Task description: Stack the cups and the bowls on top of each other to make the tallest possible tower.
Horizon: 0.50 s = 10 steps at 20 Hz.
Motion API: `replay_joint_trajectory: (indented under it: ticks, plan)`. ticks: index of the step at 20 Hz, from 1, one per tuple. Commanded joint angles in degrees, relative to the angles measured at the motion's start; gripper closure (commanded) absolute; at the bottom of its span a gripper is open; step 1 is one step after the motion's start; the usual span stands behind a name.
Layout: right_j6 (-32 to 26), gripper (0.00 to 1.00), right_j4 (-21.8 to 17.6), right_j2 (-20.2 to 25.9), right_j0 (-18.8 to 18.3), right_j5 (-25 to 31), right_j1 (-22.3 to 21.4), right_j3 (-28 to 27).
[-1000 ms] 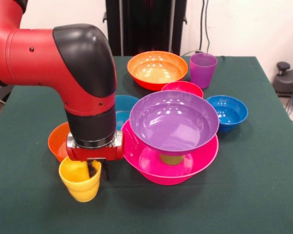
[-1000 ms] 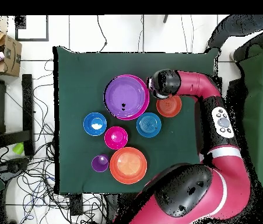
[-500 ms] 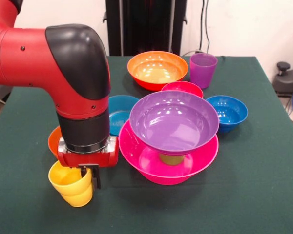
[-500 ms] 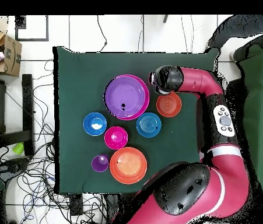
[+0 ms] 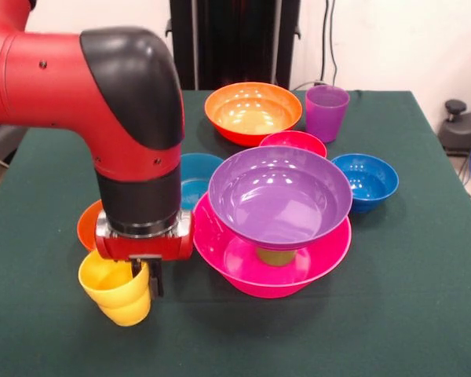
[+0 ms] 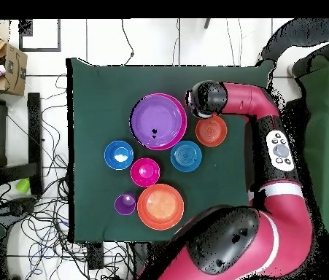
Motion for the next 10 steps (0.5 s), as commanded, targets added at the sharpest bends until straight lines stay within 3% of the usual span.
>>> replay_joint_trajectory:
  ticks: [1,10]
  plan:
    - [-1.0,1.0,1.5,-4.1,2.9,10.9,-11.0,7.2]
    - [-1.2,1.0,2.5,-5.5,2.9,13.2,-15.6,11.0]
